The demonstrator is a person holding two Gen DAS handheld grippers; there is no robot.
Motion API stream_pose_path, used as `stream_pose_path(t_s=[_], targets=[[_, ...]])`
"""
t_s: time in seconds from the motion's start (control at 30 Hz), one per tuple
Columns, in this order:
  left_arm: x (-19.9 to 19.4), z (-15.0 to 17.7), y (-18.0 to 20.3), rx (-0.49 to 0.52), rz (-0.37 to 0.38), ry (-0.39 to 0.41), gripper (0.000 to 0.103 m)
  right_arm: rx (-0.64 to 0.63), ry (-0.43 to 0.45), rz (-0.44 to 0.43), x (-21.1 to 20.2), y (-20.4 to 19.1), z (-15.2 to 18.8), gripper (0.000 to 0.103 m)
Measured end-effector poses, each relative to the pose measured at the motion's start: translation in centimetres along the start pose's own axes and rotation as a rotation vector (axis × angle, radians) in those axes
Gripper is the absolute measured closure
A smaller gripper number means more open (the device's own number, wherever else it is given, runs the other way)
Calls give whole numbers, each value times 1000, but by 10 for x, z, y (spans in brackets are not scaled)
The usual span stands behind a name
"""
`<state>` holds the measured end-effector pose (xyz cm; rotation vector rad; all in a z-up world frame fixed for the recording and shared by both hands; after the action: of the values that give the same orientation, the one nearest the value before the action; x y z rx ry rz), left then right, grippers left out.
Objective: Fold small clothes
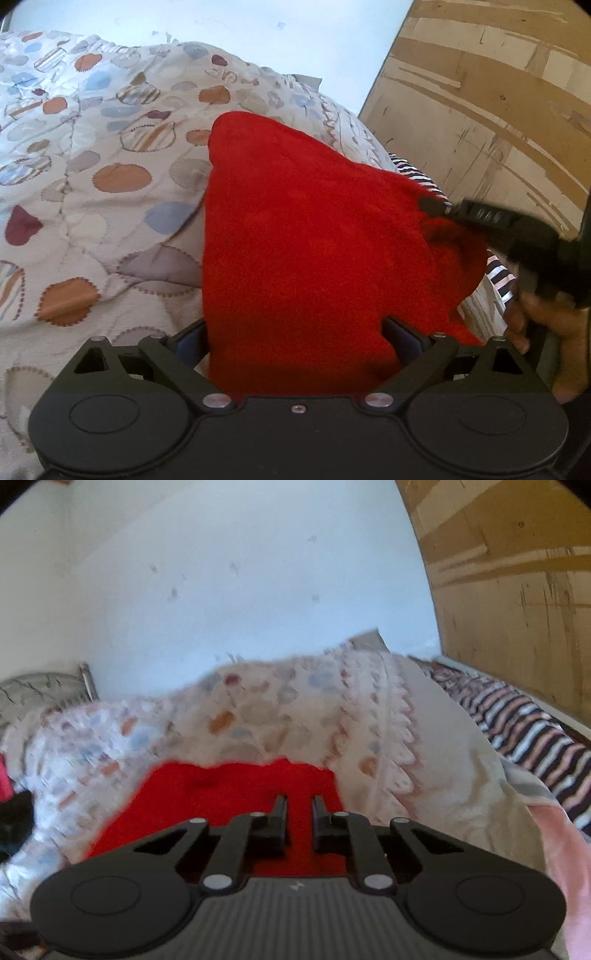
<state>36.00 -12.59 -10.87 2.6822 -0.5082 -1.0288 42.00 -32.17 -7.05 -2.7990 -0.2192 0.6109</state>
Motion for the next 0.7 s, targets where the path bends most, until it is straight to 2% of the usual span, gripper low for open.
stream_pose_path(t_s=[0.1, 0.3, 0.47, 0.57, 0.7], targets=[[1, -1, -3, -26, 9, -4, 5, 27, 1, -32, 4, 3, -3, 89], [12, -7, 1, -38, -6, -17, 2, -79, 60, -2, 5, -12, -28, 94], [22, -4, 2, -67, 11, -34, 1, -47, -26, 44, 23, 6, -2, 94], [22, -3, 0, -97, 40, -45, 1, -1, -16, 22, 18, 14, 2, 93], [12, -9, -5, -149, 73, -33, 2, -30, -12, 17, 16, 11, -3, 92]])
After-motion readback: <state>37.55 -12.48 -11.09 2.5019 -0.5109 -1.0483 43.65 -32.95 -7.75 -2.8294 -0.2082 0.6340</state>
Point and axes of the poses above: each gripper's, at about its wrist camera, not at the fingertips, and x roughly the way its jaws point, y to its right, z to its underside, the point moved 10 cm from there along x, roughly the way its jaws point, and after that the axes turned 1 degree about -z, right-handed, at the moved point
